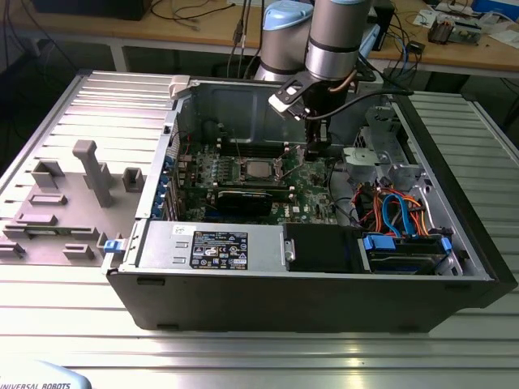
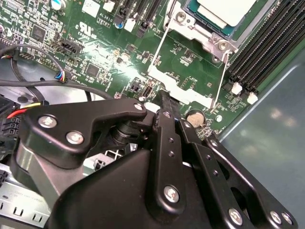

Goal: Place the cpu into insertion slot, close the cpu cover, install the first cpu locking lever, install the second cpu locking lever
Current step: 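Close the cpu cover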

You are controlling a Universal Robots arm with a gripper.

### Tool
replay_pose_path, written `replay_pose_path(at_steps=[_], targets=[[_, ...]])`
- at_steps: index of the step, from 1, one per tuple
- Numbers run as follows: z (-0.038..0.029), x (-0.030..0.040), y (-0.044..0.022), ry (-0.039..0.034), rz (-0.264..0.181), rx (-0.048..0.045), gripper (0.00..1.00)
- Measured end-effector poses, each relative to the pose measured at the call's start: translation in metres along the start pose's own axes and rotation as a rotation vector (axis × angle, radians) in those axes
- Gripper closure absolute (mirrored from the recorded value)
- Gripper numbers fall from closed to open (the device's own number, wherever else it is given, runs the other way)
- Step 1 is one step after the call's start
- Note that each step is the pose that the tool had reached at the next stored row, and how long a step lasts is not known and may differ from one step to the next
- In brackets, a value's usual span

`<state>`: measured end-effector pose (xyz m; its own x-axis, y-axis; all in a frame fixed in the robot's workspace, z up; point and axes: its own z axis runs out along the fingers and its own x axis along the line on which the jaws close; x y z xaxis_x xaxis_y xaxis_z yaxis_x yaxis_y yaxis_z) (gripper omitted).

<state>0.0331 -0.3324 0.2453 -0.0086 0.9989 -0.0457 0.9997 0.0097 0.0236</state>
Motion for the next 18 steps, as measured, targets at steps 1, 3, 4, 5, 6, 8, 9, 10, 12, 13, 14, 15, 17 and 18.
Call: replay_pose_path(at_steps=[1, 3, 4, 5, 6, 8, 9, 10, 12, 13, 14, 15, 17, 18], targets=[[-0.0001, 0.0, -0.0012, -0.0001, 0.0, 0.0, 0.89], [-0.0001, 0.0, -0.002, 0.0, 0.0, 0.0, 0.89], [-0.0001, 0.0, -0.0032, 0.0, 0.0, 0.0, 0.89], [-0.0001, 0.0, -0.0037, 0.0, 0.0, 0.0, 0.89], [-0.0001, 0.0, -0.0038, -0.0001, 0.0, 0.0, 0.89], [-0.0001, 0.0, -0.004, 0.0, 0.0, 0.0, 0.89], [-0.0001, 0.0001, -0.0046, 0.0, 0.0, 0.0, 0.89], [-0.0001, 0.0, -0.0052, 0.0, 0.0, 0.0, 0.89], [-0.0002, 0.0, -0.0059, 0.0, 0.0, 0.0, 0.89], [-0.0002, 0.0, -0.0062, 0.0, 0.0, 0.0, 0.89], [-0.0002, 0.0001, -0.0066, 0.0, 0.0, 0.0, 0.89], [-0.0002, 0.0001, -0.0068, 0.0, 0.0, 0.0, 0.89], [-0.0002, 0.0001, -0.0076, -0.0001, 0.0, 0.0, 0.89], [-0.0002, 0.0001, -0.0083, -0.0001, 0.0, 0.0, 0.89]])
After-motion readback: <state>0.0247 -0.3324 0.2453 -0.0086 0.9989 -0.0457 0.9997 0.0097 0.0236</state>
